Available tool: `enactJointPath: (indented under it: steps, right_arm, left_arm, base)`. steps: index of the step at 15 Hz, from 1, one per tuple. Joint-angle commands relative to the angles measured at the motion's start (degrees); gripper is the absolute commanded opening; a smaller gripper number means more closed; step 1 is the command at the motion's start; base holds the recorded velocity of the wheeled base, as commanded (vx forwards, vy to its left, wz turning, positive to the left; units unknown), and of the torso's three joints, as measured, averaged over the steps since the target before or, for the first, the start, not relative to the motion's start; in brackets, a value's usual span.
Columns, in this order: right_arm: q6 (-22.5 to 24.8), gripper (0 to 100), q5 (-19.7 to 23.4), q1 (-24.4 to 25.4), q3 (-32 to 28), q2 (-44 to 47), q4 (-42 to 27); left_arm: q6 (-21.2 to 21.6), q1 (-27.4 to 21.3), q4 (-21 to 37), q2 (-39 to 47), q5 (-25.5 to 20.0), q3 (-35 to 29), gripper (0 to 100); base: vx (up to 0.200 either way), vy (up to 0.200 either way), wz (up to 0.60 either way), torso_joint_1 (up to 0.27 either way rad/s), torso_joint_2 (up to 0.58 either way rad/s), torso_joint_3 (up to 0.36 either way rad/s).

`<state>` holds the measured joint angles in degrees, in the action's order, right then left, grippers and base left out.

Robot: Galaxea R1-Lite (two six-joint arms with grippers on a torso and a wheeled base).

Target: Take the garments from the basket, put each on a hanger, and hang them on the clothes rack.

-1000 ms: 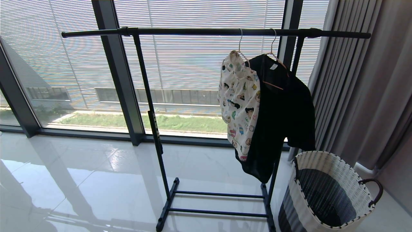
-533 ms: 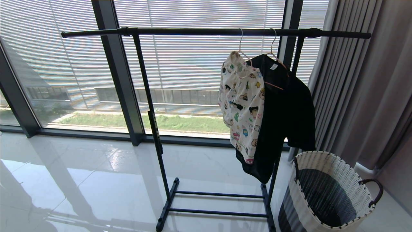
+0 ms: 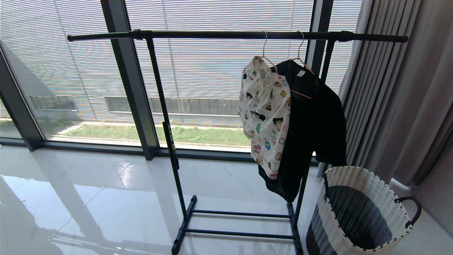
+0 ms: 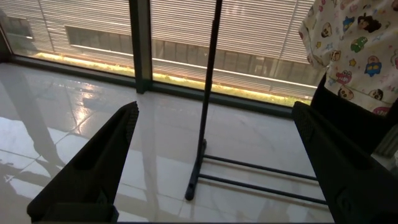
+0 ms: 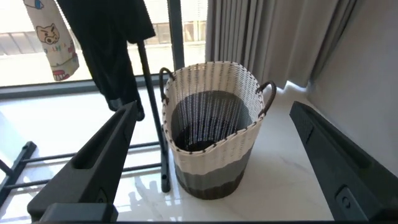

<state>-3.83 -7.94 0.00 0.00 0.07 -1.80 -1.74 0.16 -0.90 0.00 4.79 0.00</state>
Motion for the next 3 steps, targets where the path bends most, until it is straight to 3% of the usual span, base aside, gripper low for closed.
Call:
enactJointPath:
  steps: [1,3]
  right_arm:
    - [0.75,100,0.03,0.00,0.00,0.01,-0.13]
    - [2.86,100,0.99,0.00,0.00,0.01,-0.13]
  left_arm:
    - [-0.01,0.02,0.02,0.00,0.04,0.00,100]
    - [-0.01,0.02,-0.06,0.00,0.04,0.00,100]
  base:
    - [0.000,0.000,0.00,0.000,0.00,0.000]
    - [0.000,0.000,0.00,0.000,0.00,0.000]
